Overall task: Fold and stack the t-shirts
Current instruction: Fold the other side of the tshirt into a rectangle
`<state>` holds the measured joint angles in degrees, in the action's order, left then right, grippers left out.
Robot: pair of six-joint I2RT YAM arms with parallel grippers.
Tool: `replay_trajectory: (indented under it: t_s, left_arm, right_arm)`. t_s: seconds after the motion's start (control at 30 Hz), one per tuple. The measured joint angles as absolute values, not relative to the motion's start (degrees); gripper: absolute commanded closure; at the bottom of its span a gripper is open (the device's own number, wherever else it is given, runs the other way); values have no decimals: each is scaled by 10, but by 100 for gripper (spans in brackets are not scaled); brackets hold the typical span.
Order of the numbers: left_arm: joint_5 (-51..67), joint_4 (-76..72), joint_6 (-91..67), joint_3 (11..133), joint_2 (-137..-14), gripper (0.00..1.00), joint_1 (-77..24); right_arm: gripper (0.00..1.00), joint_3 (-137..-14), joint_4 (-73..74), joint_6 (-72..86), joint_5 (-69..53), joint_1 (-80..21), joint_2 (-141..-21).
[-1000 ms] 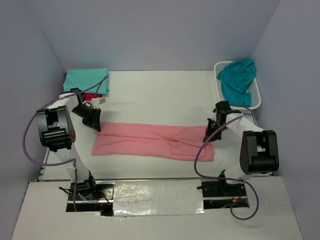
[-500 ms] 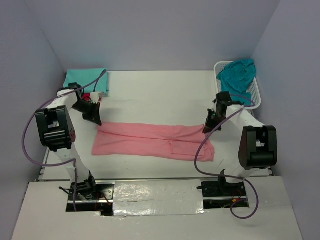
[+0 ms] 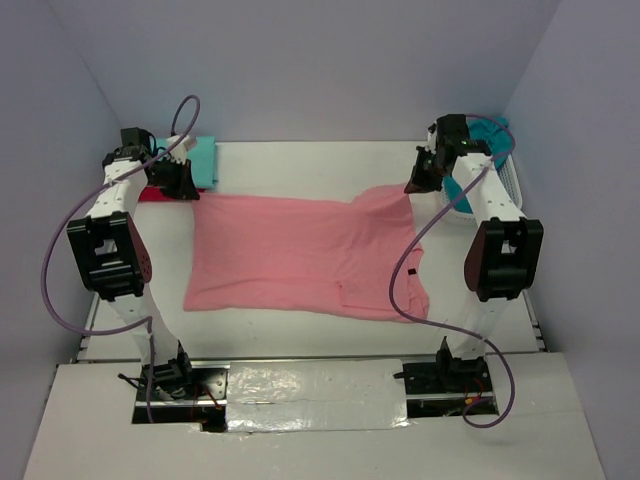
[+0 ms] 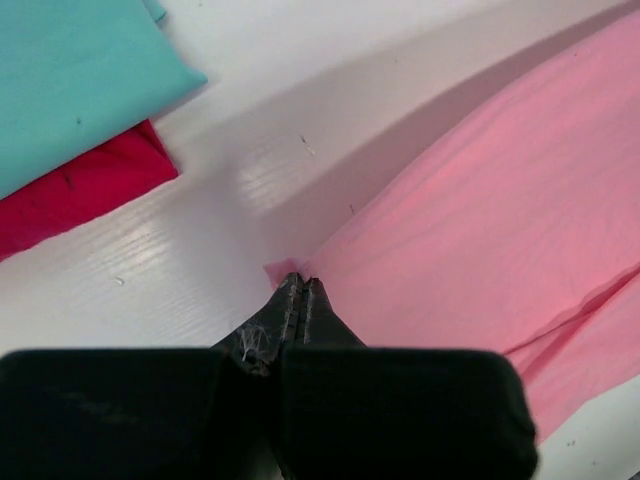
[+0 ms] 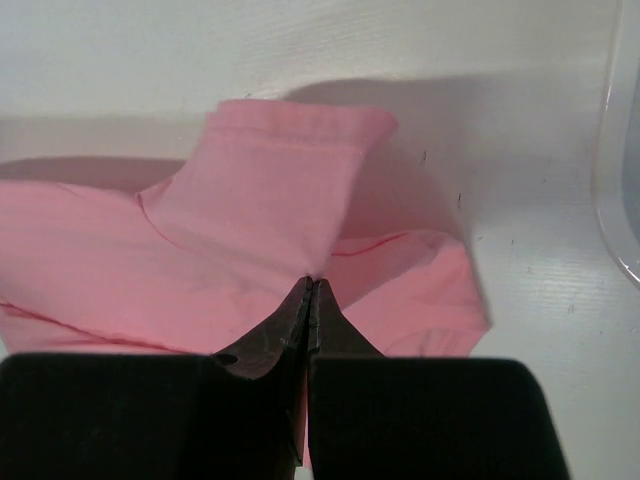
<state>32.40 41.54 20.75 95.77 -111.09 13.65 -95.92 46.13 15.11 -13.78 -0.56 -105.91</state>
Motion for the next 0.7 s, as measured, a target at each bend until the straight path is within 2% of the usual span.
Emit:
replay_trajectory:
  t_s: [0.13,0.47,0.7]
  left_arm:
    - [330,394,225,906,-1083,100,133]
    - [283,427,330,666,-975,100,133]
    - [251,437,373,652,-957,100,149]
  right_arm:
    - [100,-887,447,151,-138,-6,-1024]
    - [100,-546,425,177,-142,-6,-850]
    - [100,-491,411,190,-142,-6,-817]
